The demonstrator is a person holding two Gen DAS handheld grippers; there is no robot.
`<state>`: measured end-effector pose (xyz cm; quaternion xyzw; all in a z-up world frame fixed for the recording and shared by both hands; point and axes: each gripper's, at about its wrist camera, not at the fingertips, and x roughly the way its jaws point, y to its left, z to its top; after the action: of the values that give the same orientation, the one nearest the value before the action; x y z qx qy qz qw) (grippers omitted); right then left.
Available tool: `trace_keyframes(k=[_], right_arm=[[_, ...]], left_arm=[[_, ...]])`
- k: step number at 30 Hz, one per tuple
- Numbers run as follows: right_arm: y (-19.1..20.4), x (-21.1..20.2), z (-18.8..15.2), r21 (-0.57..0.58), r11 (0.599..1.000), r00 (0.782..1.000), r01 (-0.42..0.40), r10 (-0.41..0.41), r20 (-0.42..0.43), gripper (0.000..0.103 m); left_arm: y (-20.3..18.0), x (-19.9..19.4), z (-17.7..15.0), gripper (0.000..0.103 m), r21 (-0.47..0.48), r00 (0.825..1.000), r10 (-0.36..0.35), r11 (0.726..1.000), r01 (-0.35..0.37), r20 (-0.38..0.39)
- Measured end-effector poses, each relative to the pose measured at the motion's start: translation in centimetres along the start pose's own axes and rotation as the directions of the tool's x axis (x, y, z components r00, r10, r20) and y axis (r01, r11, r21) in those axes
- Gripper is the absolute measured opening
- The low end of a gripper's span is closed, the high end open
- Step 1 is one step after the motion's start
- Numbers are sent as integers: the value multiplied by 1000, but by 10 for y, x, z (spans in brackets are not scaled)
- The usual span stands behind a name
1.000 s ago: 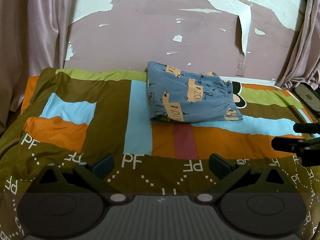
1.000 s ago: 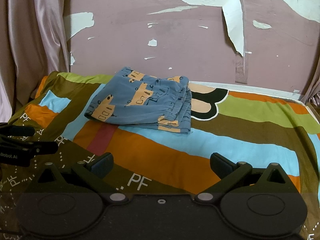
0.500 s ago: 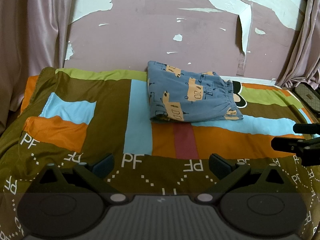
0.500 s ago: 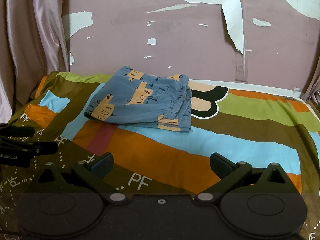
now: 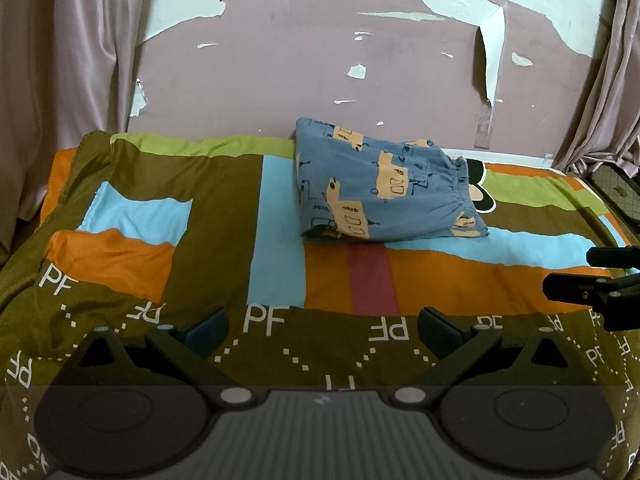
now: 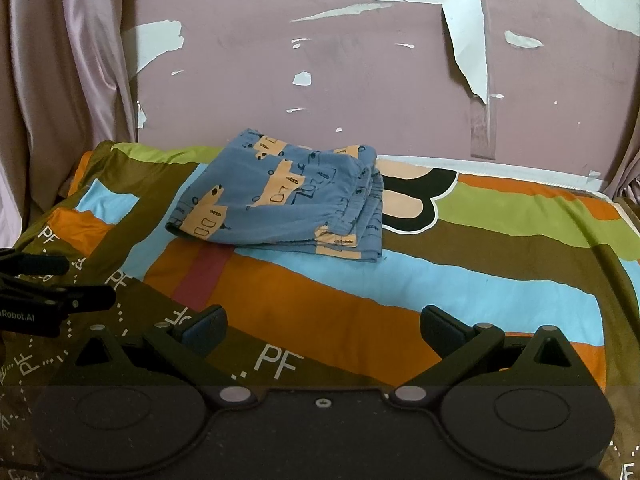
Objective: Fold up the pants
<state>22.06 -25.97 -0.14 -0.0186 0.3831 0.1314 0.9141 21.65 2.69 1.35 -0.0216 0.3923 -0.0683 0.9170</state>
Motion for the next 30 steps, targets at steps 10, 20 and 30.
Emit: trace_keyframes(k=[10, 20, 30], right_arm=[[-2, 5, -1, 6, 1000, 1000, -3, 3, -10, 102], [-4, 12, -3, 18, 1000, 1000, -9, 10, -28, 102], [-5, 16, -3, 26, 999, 999, -19, 20, -39, 102]], left_arm=[[-2, 3, 0, 103, 18, 1000, -10, 1000, 10, -17], [-12, 1, 1, 103, 65, 998, -52, 996, 54, -30], [-15, 2, 1, 103, 78, 999, -50, 996, 51, -21]])
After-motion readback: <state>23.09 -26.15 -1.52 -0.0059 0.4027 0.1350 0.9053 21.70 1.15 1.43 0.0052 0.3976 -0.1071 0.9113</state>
